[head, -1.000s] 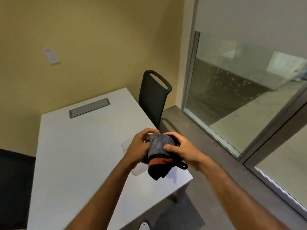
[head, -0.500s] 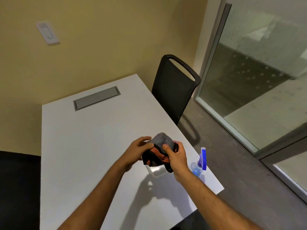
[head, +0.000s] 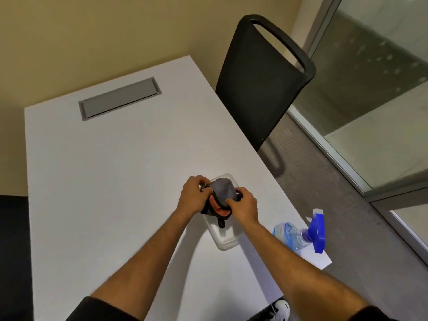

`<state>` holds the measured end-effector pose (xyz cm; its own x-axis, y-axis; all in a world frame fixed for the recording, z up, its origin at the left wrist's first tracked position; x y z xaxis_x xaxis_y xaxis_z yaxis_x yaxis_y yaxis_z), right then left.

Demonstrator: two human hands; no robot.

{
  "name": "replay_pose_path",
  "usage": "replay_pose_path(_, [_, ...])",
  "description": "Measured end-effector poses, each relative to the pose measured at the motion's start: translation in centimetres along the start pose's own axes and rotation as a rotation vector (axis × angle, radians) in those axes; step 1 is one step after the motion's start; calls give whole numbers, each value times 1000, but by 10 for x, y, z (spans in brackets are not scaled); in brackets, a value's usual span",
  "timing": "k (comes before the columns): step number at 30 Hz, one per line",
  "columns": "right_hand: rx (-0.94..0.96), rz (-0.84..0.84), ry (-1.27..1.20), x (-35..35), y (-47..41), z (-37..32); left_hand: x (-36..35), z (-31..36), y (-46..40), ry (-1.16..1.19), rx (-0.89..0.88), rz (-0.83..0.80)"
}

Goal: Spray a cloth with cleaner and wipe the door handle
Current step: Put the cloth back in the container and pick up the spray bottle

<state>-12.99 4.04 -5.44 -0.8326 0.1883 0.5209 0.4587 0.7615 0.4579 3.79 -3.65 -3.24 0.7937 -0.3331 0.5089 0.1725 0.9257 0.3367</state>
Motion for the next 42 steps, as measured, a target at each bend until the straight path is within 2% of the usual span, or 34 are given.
replay_pose_path(5, [90, 63, 114, -13, -10, 8, -24, -15, -4, -235, -145, -68])
replay_pose_path(8, [162, 48, 158, -21, -9, 10, -38, -19, -3, -449, -295, -141])
replay_pose_path(13, [228, -145, 299, -35, -11, 18, -49, -28, -10, -694, -348, -165])
replay_pose_path(15, [239, -170, 296, -31, -8, 18, -51, -28, -9, -680, -344, -167])
replay_pose_path(18, [263, -113, 232, -11, 4, 10, -48, -17, -2, -610, -333, -147])
replay_pose_path(21, [232, -60, 75, 16, 21, -4, -45, 4, 12, -493, -347, -147])
replay_pose_path(26, [255, -31, -162, 89, 61, -47, -70, 52, 58, -309, -394, -304])
replay_pose_path(31, [351, 118, -231, 196, 81, -81, -117, 69, 108, -245, -285, -452])
replay_pose_path(34, [239, 247, -441, 254, 64, -54, -150, 61, 129, -222, -131, -487])
replay_pose_path(36, [127, 267, -456, 271, 48, -18, -171, 52, 140, -206, -70, -492])
replay_pose_path(38, [33, 114, -262, 262, 39, 20, -191, 42, 148, -165, -24, -505])
replay_pose_path(40, [10, -188, -8, 233, 41, 54, -208, 36, 153, -87, -8, -502])
replay_pose_path(42, [39, -384, 154, 208, 51, 76, -221, 34, 155, -9, -25, -506])
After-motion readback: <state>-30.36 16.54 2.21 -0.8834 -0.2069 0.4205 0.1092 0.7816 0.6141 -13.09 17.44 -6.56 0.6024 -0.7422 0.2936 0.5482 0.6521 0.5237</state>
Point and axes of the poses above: each hand's wrist, its own y-axis away from the middle knuckle, its own x-axis out of the back of the hand, z = x × y, the point moved 5 cm from there along -y, towards the middle knuckle, and after that the axes turned 5 degrees about y, right-handed, at the moved point
